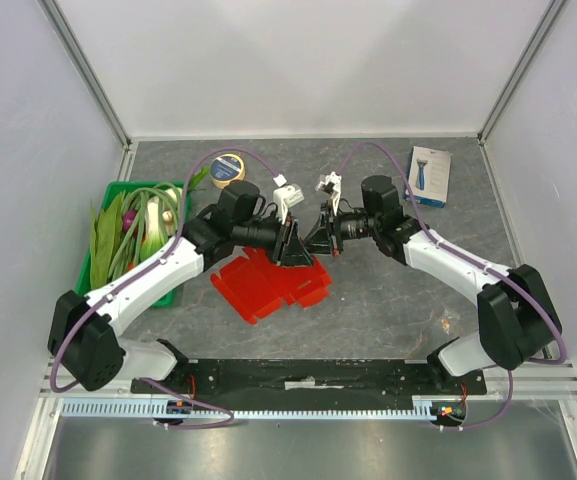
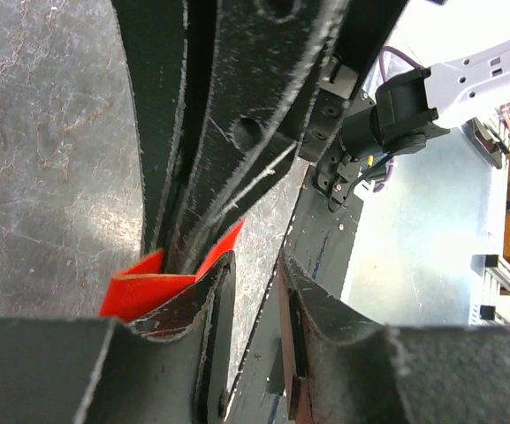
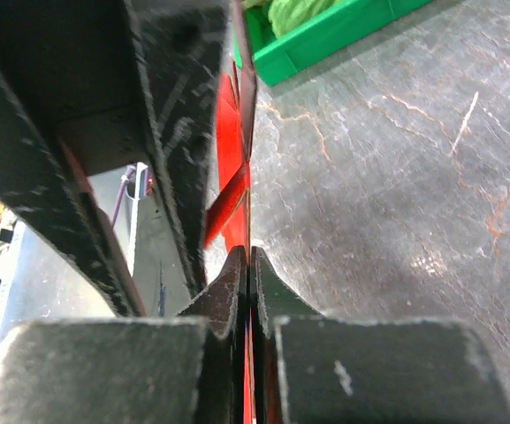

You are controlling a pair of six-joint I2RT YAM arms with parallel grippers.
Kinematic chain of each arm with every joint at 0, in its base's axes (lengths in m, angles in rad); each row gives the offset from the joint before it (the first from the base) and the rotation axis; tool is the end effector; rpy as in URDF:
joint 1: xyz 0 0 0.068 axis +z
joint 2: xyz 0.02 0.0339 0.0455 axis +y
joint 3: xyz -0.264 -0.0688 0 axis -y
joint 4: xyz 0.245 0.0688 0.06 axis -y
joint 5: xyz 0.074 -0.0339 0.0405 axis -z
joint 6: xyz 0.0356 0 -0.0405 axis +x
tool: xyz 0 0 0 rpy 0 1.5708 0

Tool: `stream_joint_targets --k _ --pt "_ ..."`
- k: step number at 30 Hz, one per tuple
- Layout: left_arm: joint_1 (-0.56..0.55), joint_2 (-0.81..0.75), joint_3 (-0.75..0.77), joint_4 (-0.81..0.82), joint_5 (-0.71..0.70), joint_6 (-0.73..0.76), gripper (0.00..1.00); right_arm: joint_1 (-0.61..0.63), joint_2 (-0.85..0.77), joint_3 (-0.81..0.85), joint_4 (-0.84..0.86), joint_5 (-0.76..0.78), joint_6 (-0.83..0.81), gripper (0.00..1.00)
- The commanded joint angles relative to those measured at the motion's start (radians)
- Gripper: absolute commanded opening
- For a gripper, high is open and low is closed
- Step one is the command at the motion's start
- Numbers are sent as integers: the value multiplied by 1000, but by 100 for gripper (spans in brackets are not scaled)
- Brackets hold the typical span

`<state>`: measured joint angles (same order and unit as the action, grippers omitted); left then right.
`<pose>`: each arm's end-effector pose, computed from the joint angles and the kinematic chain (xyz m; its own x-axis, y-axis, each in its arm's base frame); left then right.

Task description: Fold the paper box

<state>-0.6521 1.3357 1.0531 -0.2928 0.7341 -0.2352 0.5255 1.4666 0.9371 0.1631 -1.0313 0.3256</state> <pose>0.2198 -0.1978 0.3049 -0.6297 0.2631 -0.7309 0.7718 0.3191 -0.5500 0.2619 0.1872 0.2710 -0.5977 -0.1567 -0.7862 -0.8016 0.0978 0.5899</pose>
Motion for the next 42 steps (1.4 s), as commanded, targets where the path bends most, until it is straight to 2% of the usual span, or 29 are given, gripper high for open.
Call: stream_joint_targets --k 1,5,6,7,9,11,14,19,23,27,42 --pt "5 -82 34 -5 -41 -29 37 -12 -42 42 -106 49 -105 0" --pt "8 -252 27 -32 -169 -38 47 -74 -43 26 -126 70 -100 0" --pt "11 -323 7 -61 -281 -52 49 -82 -43 23 -126 71 -94 0" --pt "20 -351 -2 -80 -329 -53 55 -91 -43 22 -126 63 -91 0" --pt "34 -400 -36 -121 -444 -75 58 -116 -46 17 -125 48 -85 0" --pt "78 -447 -68 -149 -460 -87 60 -128 -46 16 -123 24 -80 0" --pt "179 -449 -122 -152 -408 -122 60 -142 -32 22 -122 -21 -69 0" --pt "353 -386 -174 -45 -171 -197 60 -170 -3 35 -135 -55 -49 0" --pt "365 -275 -171 72 -47 -181 57 -174 4 40 -139 -70 -36 0" --pt "355 -239 -154 133 69 -156 57 -174 1 35 -139 -88 -39 0" --pt "292 -150 -122 123 -67 -93 56 -174 8 25 -68 -118 -3 0"
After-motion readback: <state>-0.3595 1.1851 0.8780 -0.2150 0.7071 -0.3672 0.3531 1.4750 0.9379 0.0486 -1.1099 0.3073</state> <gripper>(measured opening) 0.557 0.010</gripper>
